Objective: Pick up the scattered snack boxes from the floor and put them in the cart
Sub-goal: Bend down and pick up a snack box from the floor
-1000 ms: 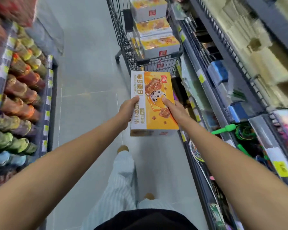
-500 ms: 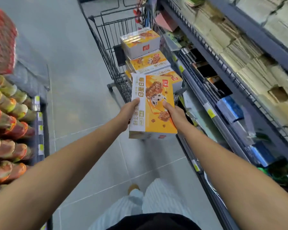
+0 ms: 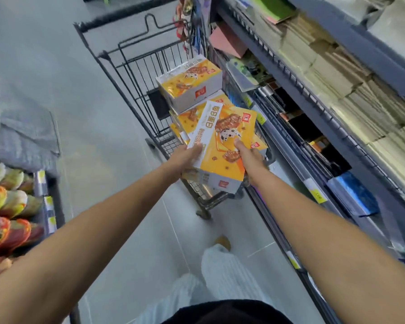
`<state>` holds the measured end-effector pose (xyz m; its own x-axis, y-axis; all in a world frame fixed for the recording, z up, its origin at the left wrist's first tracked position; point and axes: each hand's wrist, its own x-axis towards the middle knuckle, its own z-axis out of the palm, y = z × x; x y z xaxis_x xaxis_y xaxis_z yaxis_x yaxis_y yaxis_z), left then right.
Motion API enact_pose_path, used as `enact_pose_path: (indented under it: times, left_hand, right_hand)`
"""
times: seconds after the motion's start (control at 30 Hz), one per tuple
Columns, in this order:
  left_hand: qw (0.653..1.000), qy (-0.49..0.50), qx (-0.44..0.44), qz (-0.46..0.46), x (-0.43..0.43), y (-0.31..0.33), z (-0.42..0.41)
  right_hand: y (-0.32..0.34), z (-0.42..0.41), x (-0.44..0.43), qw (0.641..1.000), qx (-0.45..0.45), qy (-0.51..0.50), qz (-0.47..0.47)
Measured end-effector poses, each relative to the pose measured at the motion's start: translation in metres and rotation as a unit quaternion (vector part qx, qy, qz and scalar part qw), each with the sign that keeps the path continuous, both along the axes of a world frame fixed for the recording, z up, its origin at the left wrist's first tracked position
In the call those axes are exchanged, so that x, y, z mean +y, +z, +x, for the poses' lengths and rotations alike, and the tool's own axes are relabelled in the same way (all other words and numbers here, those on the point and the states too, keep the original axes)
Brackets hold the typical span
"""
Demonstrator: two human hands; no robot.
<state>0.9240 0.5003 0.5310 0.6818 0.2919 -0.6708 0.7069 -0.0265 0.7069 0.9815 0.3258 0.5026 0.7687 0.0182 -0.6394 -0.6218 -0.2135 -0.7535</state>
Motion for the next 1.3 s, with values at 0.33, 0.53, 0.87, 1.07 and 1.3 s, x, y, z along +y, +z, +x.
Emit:
enact_pose_path:
  times: [0.33, 0.53, 0.87, 1.07, 1.3]
  left_hand:
    - [0.991, 0.053, 0.089, -0.091, 0.068, -0.037, 0.098]
    - [0.985, -0.013, 0.111, -0.13, 0.11, -0.057, 0.163]
    - [0.972, -0.107, 0.155, -0.138, 0.161, -0.092, 0.213]
    - [0.973, -0.094, 0.163, -0.136, 0.162, -0.093, 0.22]
    - [0.974, -0.103, 0.162, -0.12, 0.163, -0.088, 0.211]
  right_hand:
    - [-0.032, 0.08, 0.072, 0.988, 0.039, -0.149, 0.019]
    - [-0.054, 0.12, 0.123, 0.967, 0.084, -0.238, 0.02]
    - [-0.092, 0.148, 0.177, 0.951, 0.086, -0.296, -0.009]
    - [-0.096, 0.146, 0.176, 0.955, 0.091, -0.28, -0.032]
    - [-0.106, 0.132, 0.173, 0.957, 0.097, -0.271, 0.034]
